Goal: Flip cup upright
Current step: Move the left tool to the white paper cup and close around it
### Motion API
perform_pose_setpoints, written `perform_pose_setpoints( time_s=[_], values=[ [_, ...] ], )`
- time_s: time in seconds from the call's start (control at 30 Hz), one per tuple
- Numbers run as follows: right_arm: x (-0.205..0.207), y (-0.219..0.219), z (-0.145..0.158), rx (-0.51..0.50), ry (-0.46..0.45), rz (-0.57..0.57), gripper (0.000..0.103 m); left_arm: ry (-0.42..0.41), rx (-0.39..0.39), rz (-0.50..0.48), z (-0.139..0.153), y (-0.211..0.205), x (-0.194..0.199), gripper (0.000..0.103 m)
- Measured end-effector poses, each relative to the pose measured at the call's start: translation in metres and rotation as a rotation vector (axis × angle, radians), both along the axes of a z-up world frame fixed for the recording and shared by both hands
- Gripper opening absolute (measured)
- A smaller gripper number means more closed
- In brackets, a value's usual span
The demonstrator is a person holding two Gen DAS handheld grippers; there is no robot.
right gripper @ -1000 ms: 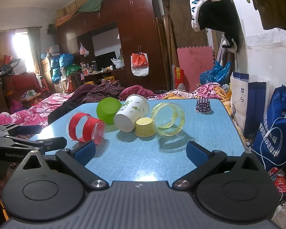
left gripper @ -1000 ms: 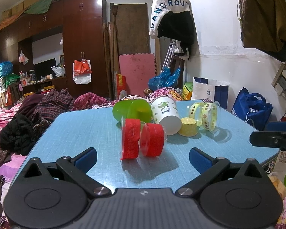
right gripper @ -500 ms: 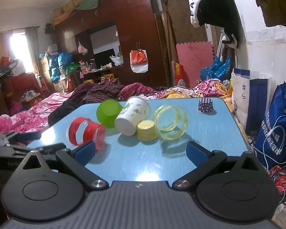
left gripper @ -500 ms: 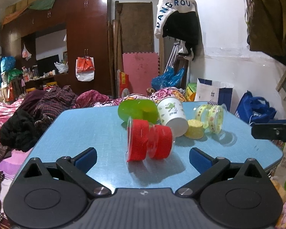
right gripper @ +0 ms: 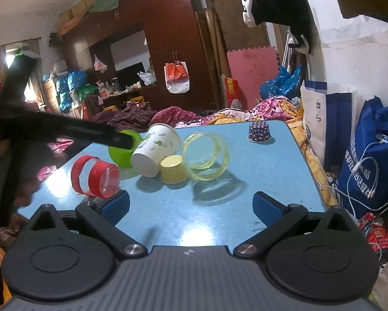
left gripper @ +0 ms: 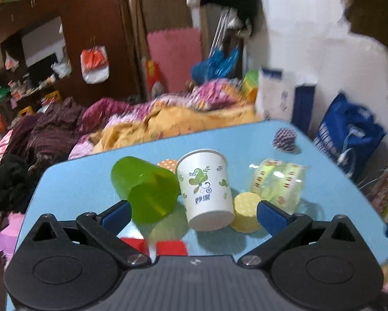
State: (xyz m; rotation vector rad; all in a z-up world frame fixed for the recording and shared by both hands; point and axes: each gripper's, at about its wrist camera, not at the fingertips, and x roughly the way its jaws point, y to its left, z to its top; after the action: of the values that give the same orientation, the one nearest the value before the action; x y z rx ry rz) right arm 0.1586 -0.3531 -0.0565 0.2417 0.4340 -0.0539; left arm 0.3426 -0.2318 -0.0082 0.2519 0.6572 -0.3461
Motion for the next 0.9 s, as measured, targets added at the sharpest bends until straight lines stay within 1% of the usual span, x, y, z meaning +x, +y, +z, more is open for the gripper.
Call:
perform_pose_setpoints(
  time_s=[0.07, 0.13, 0.2, 0.3, 0.4, 0.43, 0.53, 0.73, 0.8, 0.9],
  values=[
    [-0.004, -0.005, -0.001, 0.013, -0.008, -0.002, 0.102, 0.040, -0.027, 0.008, 0.000, -0.005, 0.013, 0.103],
    [-0.007, -0.009, -0.001, 0.023, -0.015, -0.001, 0.102, 0.090, -0.047, 0.023, 0.000, -0.006, 0.025, 0.100],
    [-0.009, -0.012, -0.001, 0.027, -0.022, 0.000, 0.102, 0.132, -0.033, 0.022, -0.002, -0.010, 0.034, 0.097],
    [-0.012, -0.016, 0.000, 0.038, -0.035, -0.001, 0.102, 0.146, -0.003, 0.039, -0.007, -0.014, 0.041, 0.095],
    [-0.014, -0.020, 0.000, 0.044, -0.042, -0.004, 0.102, 0.186, -0.004, 0.041, -0.014, -0.017, 0.049, 0.089],
    [-0.014, -0.021, 0.000, 0.047, -0.044, -0.004, 0.102, 0.195, -0.006, 0.041, -0.017, -0.018, 0.052, 0.089],
    [-0.014, -0.020, 0.000, 0.045, -0.048, -0.003, 0.102, 0.210, 0.006, 0.039, -0.021, -0.024, 0.056, 0.089],
    [-0.013, -0.020, -0.001, 0.041, -0.046, 0.001, 0.102, 0.230, -0.009, 0.061, -0.027, -0.025, 0.064, 0.079],
    [-0.013, -0.021, -0.001, 0.043, -0.046, 0.001, 0.102, 0.233, -0.020, 0.059, -0.026, -0.024, 0.065, 0.071],
    [-0.014, -0.021, -0.002, 0.044, -0.046, 0.001, 0.102, 0.230, -0.020, 0.053, -0.024, -0.026, 0.064, 0.063]
  ],
)
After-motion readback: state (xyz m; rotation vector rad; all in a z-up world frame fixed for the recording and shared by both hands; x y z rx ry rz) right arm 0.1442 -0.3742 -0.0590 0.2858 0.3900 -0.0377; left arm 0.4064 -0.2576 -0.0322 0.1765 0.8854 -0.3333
